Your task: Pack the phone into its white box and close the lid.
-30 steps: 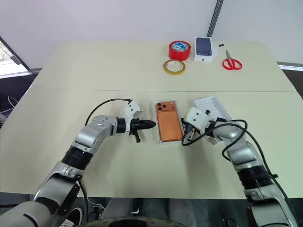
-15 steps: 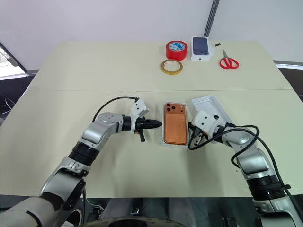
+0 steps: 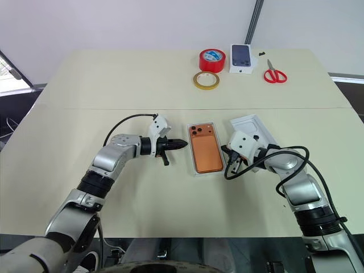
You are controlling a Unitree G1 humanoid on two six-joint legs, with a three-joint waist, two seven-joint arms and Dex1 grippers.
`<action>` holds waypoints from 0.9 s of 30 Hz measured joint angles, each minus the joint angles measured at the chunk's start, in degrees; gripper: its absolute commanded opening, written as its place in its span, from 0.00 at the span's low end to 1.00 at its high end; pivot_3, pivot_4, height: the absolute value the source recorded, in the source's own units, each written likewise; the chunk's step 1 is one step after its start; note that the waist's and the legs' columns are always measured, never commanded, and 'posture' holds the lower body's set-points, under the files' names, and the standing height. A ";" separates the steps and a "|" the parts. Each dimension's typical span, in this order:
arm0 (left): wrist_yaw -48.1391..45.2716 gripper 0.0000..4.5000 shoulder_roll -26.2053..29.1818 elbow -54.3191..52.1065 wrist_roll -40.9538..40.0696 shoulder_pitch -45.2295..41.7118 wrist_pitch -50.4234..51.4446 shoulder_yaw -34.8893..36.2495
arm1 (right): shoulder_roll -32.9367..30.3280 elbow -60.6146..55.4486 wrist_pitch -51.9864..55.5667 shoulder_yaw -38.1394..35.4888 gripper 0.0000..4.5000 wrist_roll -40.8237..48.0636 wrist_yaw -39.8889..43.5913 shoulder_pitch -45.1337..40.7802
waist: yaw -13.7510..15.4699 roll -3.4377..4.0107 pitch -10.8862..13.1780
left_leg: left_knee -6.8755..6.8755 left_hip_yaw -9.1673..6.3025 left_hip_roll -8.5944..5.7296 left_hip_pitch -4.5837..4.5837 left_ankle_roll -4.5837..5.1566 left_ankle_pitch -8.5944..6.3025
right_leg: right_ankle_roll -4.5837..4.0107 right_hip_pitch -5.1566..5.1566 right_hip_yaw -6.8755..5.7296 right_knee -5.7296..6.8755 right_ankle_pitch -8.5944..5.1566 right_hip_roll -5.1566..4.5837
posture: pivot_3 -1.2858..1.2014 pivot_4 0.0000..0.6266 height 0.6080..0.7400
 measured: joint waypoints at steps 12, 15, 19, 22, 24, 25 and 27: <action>2.27 0.00 -2.53 0.79 0.67 0.00 -0.98 0.44 | -1.31 -2.81 3.33 -0.07 0.01 1.46 2.33 1.08 | 0.05 0.00 0.00 | 0.00 0.00 0.00 0.00 0.00 0.00 | 0.00 0.00 0.00 0.00 0.00 0.00 | 0.52 0.24 1.00; 2.28 0.00 -2.49 0.79 0.67 0.00 -0.97 0.45 | -1.30 -2.55 2.18 0.01 0.01 0.61 1.33 1.04 | 0.05 0.00 0.00 | 0.00 0.00 0.00 0.00 0.00 0.00 | 0.00 0.00 0.00 0.01 0.00 0.00 | 0.52 0.24 1.00; 2.08 0.00 -1.91 0.76 0.64 0.01 -1.02 0.45 | -1.18 0.60 -0.47 0.00 0.01 -1.53 -1.76 -1.24 | 0.04 0.00 0.00 | 0.00 0.01 0.00 0.00 -0.03 0.02 | 0.00 0.00 0.00 0.01 0.00 0.00 | 0.52 0.24 1.00; 2.04 0.00 -1.15 0.74 0.64 0.01 -1.29 0.61 | -0.63 2.94 -1.71 -0.12 0.01 -2.28 -4.09 -3.25 | -0.05 0.00 0.00 | 0.00 0.01 0.00 0.01 -0.09 0.05 | 0.00 -0.01 0.00 0.02 0.00 0.00 | 0.52 0.24 1.00; 2.07 0.00 -0.84 0.74 0.62 0.01 -1.38 0.75 | 0.82 4.13 -1.79 -0.23 0.01 -2.29 -5.48 -4.84 | -0.11 0.00 0.00 | 0.00 0.01 0.00 0.02 -0.11 0.07 | 0.00 -0.01 0.00 0.04 0.00 0.01 | 0.52 0.24 1.00; 2.09 0.00 -0.82 0.74 0.62 0.01 -1.42 0.82 | 1.45 4.46 -2.15 -0.08 0.01 -2.51 -6.18 -5.43 | -0.09 0.00 0.00 | 0.00 0.01 0.00 0.01 -0.13 0.07 | 0.00 -0.02 0.00 0.04 0.00 0.01 | 0.52 0.24 1.00; 2.25 0.00 -0.74 0.72 0.64 0.02 -1.94 0.86 | 3.02 6.55 -3.07 0.57 0.01 -4.09 -8.59 -7.05 | -0.08 0.00 0.00 | 0.00 0.01 -0.01 0.01 -0.17 0.10 | 0.00 -0.01 0.00 0.05 0.00 0.00 | 0.52 0.24 1.00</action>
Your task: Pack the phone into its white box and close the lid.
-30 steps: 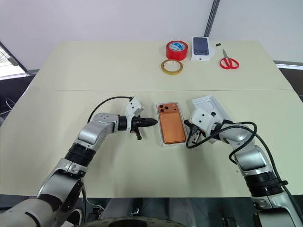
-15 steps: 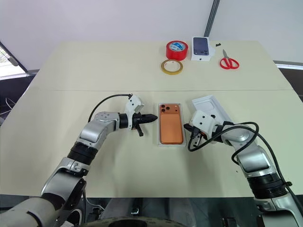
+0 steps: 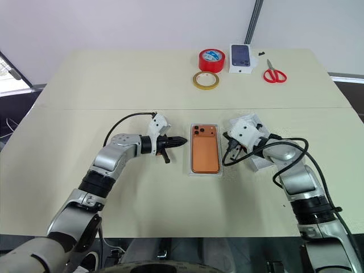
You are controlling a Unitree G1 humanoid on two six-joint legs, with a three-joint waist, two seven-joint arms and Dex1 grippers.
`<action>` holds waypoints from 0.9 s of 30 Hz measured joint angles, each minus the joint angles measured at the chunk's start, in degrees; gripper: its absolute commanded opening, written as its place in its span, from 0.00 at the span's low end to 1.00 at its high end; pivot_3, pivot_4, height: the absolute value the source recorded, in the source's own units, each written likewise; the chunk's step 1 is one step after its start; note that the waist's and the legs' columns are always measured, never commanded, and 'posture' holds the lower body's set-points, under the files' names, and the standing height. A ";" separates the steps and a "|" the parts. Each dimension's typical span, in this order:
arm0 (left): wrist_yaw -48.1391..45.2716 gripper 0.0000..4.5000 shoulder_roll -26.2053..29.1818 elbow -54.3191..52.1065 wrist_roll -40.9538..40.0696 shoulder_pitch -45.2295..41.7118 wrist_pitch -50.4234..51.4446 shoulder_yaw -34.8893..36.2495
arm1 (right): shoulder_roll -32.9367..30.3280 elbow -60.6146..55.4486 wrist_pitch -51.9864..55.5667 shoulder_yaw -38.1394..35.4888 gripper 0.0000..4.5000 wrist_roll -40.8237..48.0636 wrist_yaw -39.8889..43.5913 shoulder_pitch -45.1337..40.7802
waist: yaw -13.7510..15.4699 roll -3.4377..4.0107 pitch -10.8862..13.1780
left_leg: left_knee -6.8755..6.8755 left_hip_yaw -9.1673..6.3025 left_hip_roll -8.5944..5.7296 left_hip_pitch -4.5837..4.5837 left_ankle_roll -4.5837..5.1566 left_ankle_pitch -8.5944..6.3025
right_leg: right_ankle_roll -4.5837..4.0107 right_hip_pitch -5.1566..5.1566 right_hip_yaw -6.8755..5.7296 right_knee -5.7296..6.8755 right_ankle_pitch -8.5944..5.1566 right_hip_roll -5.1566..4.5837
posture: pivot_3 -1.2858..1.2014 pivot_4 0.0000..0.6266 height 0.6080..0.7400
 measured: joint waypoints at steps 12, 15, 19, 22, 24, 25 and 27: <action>0.79 0.00 0.55 -2.83 -0.56 1.16 -0.37 0.52 | 2.28 13.88 -3.50 3.88 0.01 -8.64 -8.96 -6.81 | 0.01 0.00 0.00 | 0.00 0.03 0.00 0.01 -0.16 0.09 | 0.00 -0.01 0.01 0.05 0.00 0.00 | 0.52 0.24 1.00; 0.32 0.00 1.56 -3.80 -1.84 1.68 -0.26 2.23 | 1.39 13.97 -3.64 3.61 0.01 -8.60 -8.64 -6.44 | 0.13 0.00 0.00 | 0.00 0.02 0.00 0.00 -0.13 0.08 | 0.00 -0.01 0.01 0.05 0.00 -0.01 | 0.52 0.24 1.00; -0.33 0.00 3.18 -4.48 -2.85 1.77 -0.50 4.03 | -0.94 13.17 -3.25 3.04 0.01 -8.68 -8.18 -4.96 | 0.20 0.00 0.00 | 0.01 0.03 -0.01 0.00 -0.10 0.06 | 0.00 0.00 0.01 0.04 0.00 -0.03 | 0.52 0.24 1.00; -2.38 0.12 4.26 -4.79 -6.22 2.24 1.36 6.64 | 0.44 9.20 2.13 -2.53 0.20 -1.56 -5.70 -2.49 | 0.14 0.00 0.00 | 0.00 0.01 0.02 0.00 -0.05 0.03 | 0.00 -0.01 0.00 0.05 0.00 0.00 | 0.52 0.24 1.00; -4.71 0.30 6.27 -6.38 -8.16 3.42 2.33 7.22 | 0.18 4.45 4.97 -4.96 0.42 2.31 -3.65 -0.29 | -0.18 0.01 0.00 | -0.01 0.01 0.03 0.02 0.08 -0.05 | 0.00 -0.01 0.00 0.07 0.00 0.00 | 0.52 0.24 1.00; -5.94 0.42 7.33 -7.35 -8.77 4.13 2.49 7.31 | -0.34 2.01 6.14 -6.19 0.54 3.68 -2.85 1.07 | -0.22 0.01 0.00 | -0.02 0.01 0.03 0.01 0.09 -0.05 | 0.00 -0.01 0.01 0.06 0.00 0.00 | 0.52 0.24 1.00; -8.07 0.67 9.17 -8.66 -10.05 5.72 2.35 7.87 | -1.71 -2.26 7.96 -8.48 0.78 6.00 -1.56 4.07 | -0.17 0.02 0.00 | -0.02 0.01 0.04 0.03 0.10 -0.06 | 0.00 0.00 0.01 0.06 0.00 0.00 | 0.52 0.24 1.00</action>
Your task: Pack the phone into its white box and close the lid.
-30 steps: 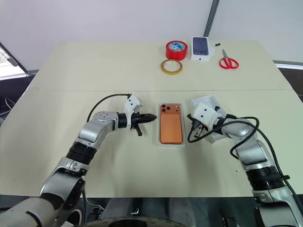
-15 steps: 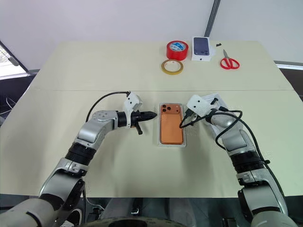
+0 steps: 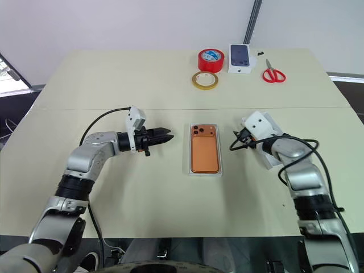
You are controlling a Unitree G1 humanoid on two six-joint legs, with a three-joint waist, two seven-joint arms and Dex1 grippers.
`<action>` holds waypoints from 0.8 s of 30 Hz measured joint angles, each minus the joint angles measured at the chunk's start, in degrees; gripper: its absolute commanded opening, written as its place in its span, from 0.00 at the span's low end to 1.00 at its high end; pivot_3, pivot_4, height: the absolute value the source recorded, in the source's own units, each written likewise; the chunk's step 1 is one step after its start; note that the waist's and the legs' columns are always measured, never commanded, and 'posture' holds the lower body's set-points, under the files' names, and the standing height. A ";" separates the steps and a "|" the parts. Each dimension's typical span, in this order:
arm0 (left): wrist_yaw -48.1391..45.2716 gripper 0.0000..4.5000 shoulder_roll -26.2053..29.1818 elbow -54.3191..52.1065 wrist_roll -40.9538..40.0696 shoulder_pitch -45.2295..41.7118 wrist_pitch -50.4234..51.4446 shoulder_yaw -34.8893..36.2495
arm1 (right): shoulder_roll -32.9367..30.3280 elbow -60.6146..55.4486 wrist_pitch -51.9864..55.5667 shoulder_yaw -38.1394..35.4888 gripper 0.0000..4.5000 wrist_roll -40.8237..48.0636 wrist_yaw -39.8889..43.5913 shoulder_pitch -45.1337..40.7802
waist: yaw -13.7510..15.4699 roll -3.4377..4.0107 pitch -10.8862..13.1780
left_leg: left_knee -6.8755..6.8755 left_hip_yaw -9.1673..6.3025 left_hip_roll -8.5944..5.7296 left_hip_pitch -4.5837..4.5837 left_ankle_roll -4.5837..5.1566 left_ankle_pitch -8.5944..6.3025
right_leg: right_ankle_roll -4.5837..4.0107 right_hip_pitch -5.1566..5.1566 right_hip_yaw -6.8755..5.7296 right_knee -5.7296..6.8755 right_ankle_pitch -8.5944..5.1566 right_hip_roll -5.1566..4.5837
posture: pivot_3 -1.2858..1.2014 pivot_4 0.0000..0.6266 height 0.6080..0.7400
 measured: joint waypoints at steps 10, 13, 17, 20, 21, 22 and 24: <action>-10.08 0.99 7.26 -5.29 -3.52 7.78 -6.60 3.21 | -1.35 -14.04 11.03 -4.74 1.00 2.23 -3.66 11.16 | -0.09 0.03 0.00 | -0.04 0.00 0.04 0.01 0.01 -0.01 | -0.02 -0.01 0.02 -0.03 -0.01 -0.02 | 0.52 0.24 1.00; -12.72 0.99 7.75 -5.79 -4.33 8.18 -10.59 3.82 | -1.36 -16.30 18.60 -4.06 1.00 2.81 -4.61 10.74 | 0.00 0.03 0.00 | -0.03 0.01 0.03 0.01 0.02 -0.02 | -0.02 0.01 0.02 -0.05 -0.01 -0.07 | 0.52 0.24 1.00; -16.06 0.99 8.00 -5.76 -4.16 9.13 -16.43 3.60 | -2.99 -17.14 30.79 -3.94 1.00 4.26 -5.29 6.26 | -0.05 0.04 0.01 | -0.04 0.01 0.03 0.00 0.03 -0.02 | -0.02 -0.01 0.02 -0.06 -0.01 -0.07 | 0.52 0.24 1.00; -17.12 0.99 8.03 -5.61 -3.71 9.15 -18.52 3.08 | -5.35 -17.15 39.06 -3.62 1.00 6.18 -4.76 1.31 | -0.06 0.04 0.01 | -0.05 0.01 0.03 0.00 0.04 -0.02 | -0.02 -0.01 0.01 -0.07 -0.01 -0.07 | 0.52 0.24 1.00; -17.19 0.99 7.92 -5.57 -3.50 9.19 -19.05 2.94 | -6.00 -17.24 41.20 -3.23 1.00 6.86 -4.34 0.37 | -0.03 0.04 0.01 | -0.05 0.01 0.03 0.00 0.05 -0.03 | -0.02 -0.01 0.01 -0.08 -0.01 -0.07 | 0.52 0.24 1.00; -17.15 0.99 7.64 -5.42 -3.17 9.23 -19.65 2.88 | -6.83 -17.67 44.61 -2.71 1.00 8.07 -3.68 -0.76 | -0.02 0.04 0.01 | -0.05 0.01 0.04 -0.01 0.05 -0.03 | -0.02 -0.01 0.01 -0.08 -0.01 -0.07 | 0.52 0.24 1.00; -16.70 0.99 6.91 -5.40 -3.07 9.30 -20.13 2.86 | -7.31 -19.12 49.81 -1.74 1.00 10.40 -2.54 -1.81 | 0.03 0.04 0.01 | -0.06 0.00 0.04 -0.02 0.07 -0.04 | -0.02 -0.01 0.01 -0.09 -0.01 -0.07 | 0.52 0.24 1.00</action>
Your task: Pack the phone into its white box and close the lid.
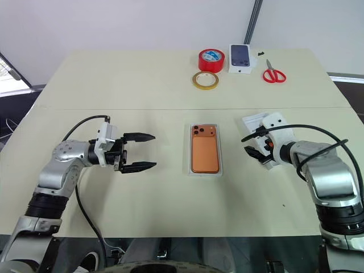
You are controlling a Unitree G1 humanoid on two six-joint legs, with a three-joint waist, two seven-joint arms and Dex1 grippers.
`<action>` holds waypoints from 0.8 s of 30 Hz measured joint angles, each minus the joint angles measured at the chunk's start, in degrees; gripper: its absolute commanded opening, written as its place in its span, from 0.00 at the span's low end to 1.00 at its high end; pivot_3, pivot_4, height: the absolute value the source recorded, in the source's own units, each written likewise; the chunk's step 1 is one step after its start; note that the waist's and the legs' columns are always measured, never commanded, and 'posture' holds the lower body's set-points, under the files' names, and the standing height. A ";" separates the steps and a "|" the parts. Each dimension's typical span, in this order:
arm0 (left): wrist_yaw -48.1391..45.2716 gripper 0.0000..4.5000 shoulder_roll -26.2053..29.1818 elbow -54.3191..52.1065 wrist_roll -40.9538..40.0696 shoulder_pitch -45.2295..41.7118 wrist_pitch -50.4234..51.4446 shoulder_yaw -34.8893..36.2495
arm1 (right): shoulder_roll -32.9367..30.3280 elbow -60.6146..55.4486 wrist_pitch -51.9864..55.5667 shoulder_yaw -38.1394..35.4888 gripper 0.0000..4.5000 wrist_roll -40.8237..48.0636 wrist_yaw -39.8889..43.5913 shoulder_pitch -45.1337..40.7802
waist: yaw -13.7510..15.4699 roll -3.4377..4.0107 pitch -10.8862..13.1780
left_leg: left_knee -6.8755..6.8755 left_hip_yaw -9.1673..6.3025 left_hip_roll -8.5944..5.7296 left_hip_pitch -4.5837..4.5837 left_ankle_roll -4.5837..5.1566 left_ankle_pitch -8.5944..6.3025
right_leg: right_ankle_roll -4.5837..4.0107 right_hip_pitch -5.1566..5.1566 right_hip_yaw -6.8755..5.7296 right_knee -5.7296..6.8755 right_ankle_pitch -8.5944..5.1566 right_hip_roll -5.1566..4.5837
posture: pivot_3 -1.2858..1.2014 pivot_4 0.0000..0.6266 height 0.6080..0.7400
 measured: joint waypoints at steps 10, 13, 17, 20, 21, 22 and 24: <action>3.19 0.99 -1.87 -1.93 0.16 3.81 -1.54 -1.31 | -3.77 4.84 10.71 6.03 1.00 4.55 0.23 -9.49 | -0.70 0.00 0.00 | -0.01 -0.01 0.00 -0.02 0.01 -0.01 | 0.00 -0.01 -0.01 -0.03 0.00 -0.02 | 0.52 0.24 1.00; 4.48 0.99 -1.89 -3.02 0.16 4.67 -1.58 -1.33 | -4.25 7.32 9.91 8.28 1.00 4.65 0.27 -9.68 | -0.90 0.00 0.00 | -0.01 0.00 0.00 -0.04 0.02 -0.01 | 0.00 -0.01 0.00 -0.05 0.00 -0.04 | 0.52 0.24 1.00; 6.01 1.00 -1.97 -4.24 0.16 5.75 -1.65 -1.58 | -4.93 9.36 8.05 10.67 0.83 4.71 0.76 -10.87 | -1.13 0.01 0.00 | -0.01 0.00 0.00 -0.03 0.02 -0.01 | 0.00 -0.01 0.00 -0.04 0.00 -0.03 | 0.52 0.24 1.00; 7.05 1.00 -2.40 -4.81 0.16 6.40 -1.65 -1.78 | -5.20 11.27 6.66 11.86 0.48 4.64 0.88 -12.01 | -1.05 0.01 0.00 | -0.01 0.00 0.00 -0.03 0.02 -0.01 | 0.00 -0.01 -0.01 -0.04 0.00 -0.03 | 0.52 0.24 1.00; 7.35 1.00 -2.41 -5.05 0.16 6.57 -1.65 -1.80 | -5.22 11.62 6.29 12.01 0.41 4.62 0.90 -12.17 | -1.03 0.01 0.00 | -0.01 0.00 0.00 -0.03 0.02 -0.01 | 0.00 -0.01 -0.01 -0.04 0.00 -0.03 | 0.52 0.24 1.00; 7.57 1.00 -2.42 -5.26 0.15 6.64 -1.65 -1.80 | -5.32 11.91 5.84 12.24 0.28 4.56 0.93 -12.22 | -1.00 0.01 0.00 | -0.01 0.00 0.00 -0.03 0.02 -0.01 | 0.00 -0.01 0.00 -0.04 0.00 -0.03 | 0.52 0.24 1.00; 8.19 1.00 -2.45 -5.58 0.13 6.67 -1.64 -1.80 | -6.11 12.40 4.30 13.13 0.05 3.96 0.95 -12.22 | -0.99 0.01 0.00 | -0.01 0.00 0.00 -0.03 0.02 -0.01 | 0.00 -0.01 -0.01 -0.05 0.00 -0.03 | 0.52 0.24 1.00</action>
